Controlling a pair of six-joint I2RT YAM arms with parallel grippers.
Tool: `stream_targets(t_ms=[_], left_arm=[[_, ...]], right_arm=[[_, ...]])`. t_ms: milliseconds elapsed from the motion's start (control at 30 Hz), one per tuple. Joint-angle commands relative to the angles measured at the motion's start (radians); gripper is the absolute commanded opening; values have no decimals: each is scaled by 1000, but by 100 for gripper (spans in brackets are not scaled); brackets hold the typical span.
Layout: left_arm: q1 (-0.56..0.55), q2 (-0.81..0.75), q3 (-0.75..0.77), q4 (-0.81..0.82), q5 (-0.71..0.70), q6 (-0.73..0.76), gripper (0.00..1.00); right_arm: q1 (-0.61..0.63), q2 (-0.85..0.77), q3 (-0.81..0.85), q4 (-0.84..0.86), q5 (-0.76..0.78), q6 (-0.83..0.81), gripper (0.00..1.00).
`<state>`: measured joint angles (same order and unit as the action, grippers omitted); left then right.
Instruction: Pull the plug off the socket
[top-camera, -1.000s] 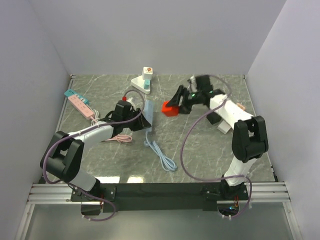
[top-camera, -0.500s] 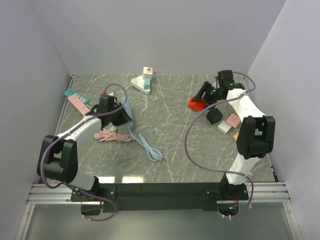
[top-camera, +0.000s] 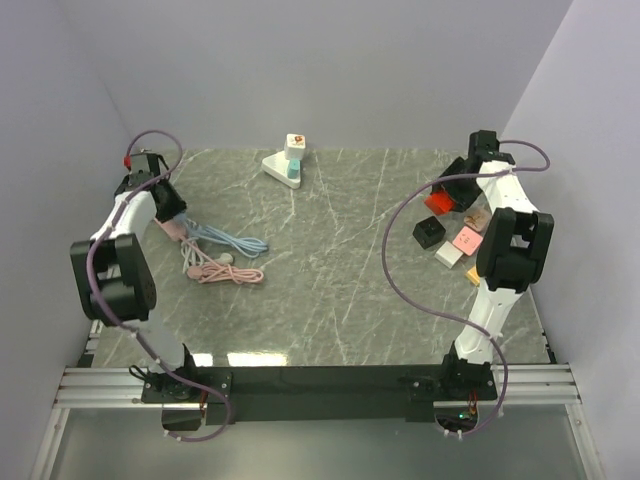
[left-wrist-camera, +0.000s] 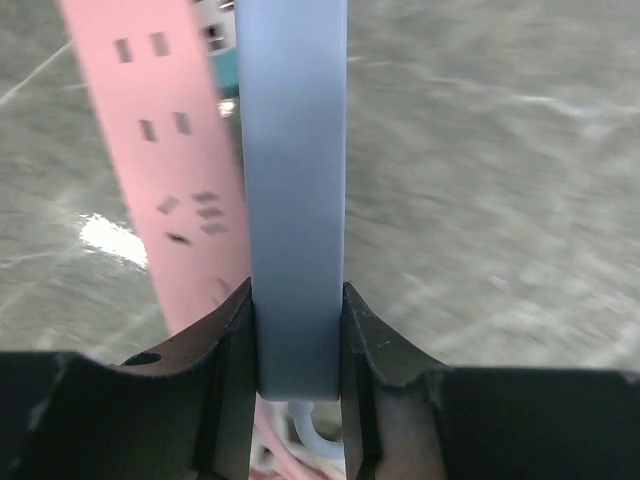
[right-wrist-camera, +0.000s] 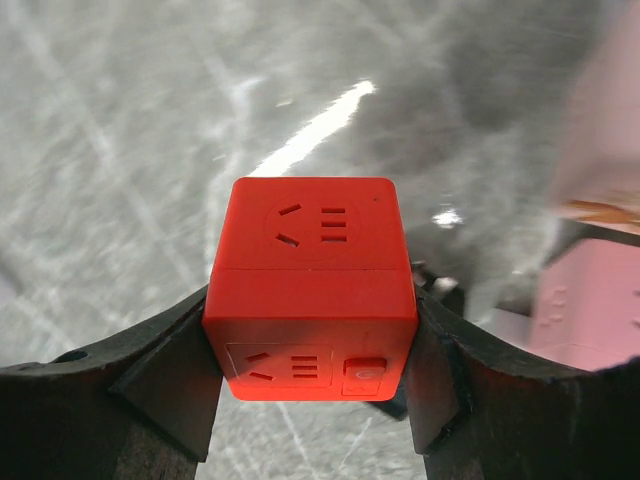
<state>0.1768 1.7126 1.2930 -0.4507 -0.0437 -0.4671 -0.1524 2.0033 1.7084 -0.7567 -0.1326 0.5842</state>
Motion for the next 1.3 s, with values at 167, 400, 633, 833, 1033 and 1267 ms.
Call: stream_targets(t_ms=[167,400,633,833,1033,1267], left_arm=[[39,119,92,-66,-38,15,0],[47,76,55,-52,13,-7,39],[46,-57,12,-36,161,-25,74],[32,-168,-37,-19,286,-16,91],[-42,-151,-28,78,398,-89,99],[-180,-16,9,335,400,-385,99]], right_arm=[[-41,8,22,-39,167,34,0],[-49,40,20,-62,185,19,21],[-47,54,48,-90,186,14,71],[-45,-72,36,-81,223,29,91],[2,-230,-30,-31,136,-10,93],[140,-408,-246,71,-4,9,94]])
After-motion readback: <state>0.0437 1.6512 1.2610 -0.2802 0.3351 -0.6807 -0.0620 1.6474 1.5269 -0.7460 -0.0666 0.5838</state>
